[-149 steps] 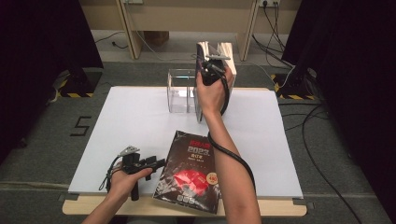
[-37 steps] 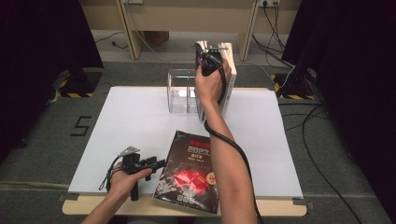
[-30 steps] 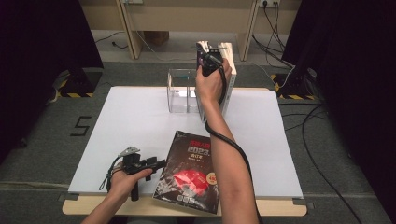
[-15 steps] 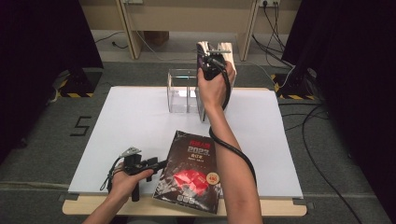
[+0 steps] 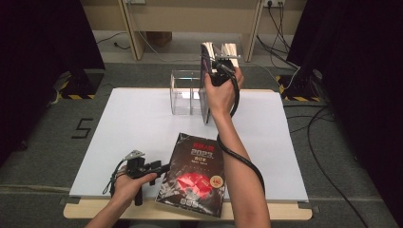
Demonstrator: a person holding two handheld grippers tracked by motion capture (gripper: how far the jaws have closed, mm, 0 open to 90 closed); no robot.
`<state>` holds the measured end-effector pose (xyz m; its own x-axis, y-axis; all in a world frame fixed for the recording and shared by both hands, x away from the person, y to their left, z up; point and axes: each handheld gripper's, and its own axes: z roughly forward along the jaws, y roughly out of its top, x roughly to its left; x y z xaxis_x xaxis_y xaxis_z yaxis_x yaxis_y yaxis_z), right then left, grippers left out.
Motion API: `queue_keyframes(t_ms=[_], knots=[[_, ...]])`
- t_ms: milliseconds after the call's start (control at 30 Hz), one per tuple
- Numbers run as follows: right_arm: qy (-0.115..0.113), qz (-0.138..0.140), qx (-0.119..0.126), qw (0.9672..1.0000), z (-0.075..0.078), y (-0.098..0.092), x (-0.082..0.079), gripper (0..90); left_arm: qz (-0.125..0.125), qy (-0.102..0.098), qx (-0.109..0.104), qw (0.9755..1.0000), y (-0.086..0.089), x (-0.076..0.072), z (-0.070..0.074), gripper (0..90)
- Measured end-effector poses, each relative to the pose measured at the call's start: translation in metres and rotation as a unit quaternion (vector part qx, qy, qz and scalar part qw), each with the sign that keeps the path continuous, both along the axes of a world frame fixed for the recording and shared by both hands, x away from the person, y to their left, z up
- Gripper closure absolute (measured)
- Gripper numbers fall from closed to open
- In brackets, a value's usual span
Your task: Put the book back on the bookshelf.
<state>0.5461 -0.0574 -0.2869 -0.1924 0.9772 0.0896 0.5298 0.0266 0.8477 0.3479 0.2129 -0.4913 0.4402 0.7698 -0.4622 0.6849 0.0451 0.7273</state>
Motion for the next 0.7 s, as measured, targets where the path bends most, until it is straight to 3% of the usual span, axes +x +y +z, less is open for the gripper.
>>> queue_keyframes(t_ms=[400,700], knots=[[-0.004,0.014,0.005,0.9999,-0.002,-0.003,-0.015,60.1,-0.001,0.001,0.002,1.0000,-0.002,-0.001,-0.001,46.3],[0.006,0.025,0.016,0.9996,-0.009,-0.005,-0.024,59.0,0.000,0.000,0.002,1.0000,-0.002,0.000,-0.002,46.3]])
